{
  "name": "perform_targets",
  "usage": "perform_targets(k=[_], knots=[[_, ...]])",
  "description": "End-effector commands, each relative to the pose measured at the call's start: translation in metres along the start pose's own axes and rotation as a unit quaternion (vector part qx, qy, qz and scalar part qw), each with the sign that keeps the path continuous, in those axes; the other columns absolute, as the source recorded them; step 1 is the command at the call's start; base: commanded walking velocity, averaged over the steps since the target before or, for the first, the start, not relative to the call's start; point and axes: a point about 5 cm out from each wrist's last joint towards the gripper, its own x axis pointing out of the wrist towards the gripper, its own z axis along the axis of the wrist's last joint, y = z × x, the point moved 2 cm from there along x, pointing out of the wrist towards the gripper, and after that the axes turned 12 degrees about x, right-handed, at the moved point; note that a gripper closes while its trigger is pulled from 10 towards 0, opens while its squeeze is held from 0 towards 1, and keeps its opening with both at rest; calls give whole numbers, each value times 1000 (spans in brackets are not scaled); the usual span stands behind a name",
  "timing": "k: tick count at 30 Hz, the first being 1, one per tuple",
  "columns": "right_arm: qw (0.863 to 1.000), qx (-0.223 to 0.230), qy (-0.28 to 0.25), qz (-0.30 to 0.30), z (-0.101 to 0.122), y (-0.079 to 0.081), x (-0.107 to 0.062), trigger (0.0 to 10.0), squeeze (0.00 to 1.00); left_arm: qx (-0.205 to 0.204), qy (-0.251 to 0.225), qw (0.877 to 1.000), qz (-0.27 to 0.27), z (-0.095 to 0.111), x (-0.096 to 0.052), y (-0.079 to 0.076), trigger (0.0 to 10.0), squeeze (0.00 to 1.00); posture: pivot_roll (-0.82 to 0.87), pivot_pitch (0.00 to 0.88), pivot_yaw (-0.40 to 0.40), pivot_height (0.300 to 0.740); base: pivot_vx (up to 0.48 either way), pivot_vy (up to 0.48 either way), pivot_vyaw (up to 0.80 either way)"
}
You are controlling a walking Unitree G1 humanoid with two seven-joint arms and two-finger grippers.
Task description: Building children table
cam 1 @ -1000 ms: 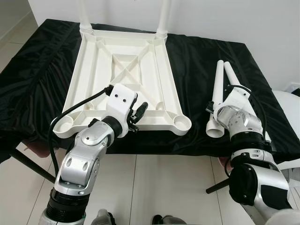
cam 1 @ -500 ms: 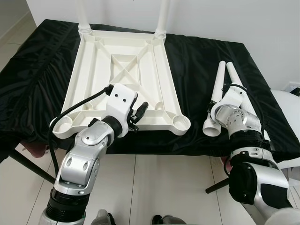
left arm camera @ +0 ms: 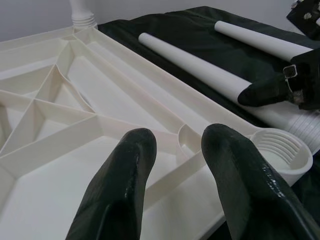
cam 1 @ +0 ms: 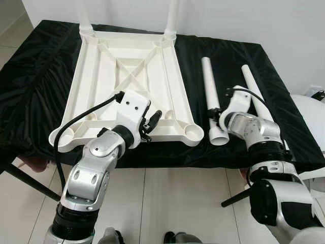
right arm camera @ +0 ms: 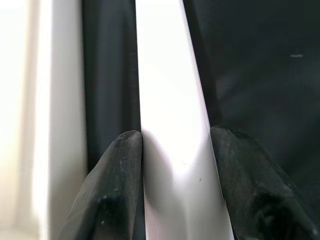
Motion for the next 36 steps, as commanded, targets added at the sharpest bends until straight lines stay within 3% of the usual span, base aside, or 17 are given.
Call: perform_targets(k=[1, 5, 13, 18, 22, 25, 36], knots=[[1000, 5, 30, 5, -21, -5, 3, 10000, 0, -2, 1, 1000, 13, 2, 1, 0, 10000, 0, -9, 152, -47, 740, 0, 0, 0], [999, 11, -46, -2, 3, -11, -2, 10000, 0, -2, 0, 1000, 12, 2, 2, 0, 10000, 0, -11, 146, -47, 740, 0, 0, 0], [994, 32, -109, 9, 21, -14, -7, 10000, 0, -3, 0, 1000, 12, 2, 3, 0, 10000, 0, -11, 137, -43, 740, 0, 0, 0], [982, 50, -171, 69, 38, -7, -17, 10000, 0, -43, -17, 999, 11, 6, 4, 5, 10000, 0, -9, 123, -42, 740, 0, 0, 0], [976, 59, -181, 101, 40, -3, -21, 10000, 0, -59, -27, 998, 12, 9, 4, 9, 10000, 0, -2, 120, -47, 740, 0, 0, 0], [965, 54, -201, 160, 40, 7, -27, 10000, 0, -63, -64, 996, 1, 20, 2, 26, 10000, 0, 8, 114, -54, 740, 0, 0, 0], [946, 53, -226, 225, 40, 22, -32, 10000, 0, -68, -106, 991, -52, 37, 1, 27, 10000, 0, 18, 103, -58, 740, 0, 0, 0]])
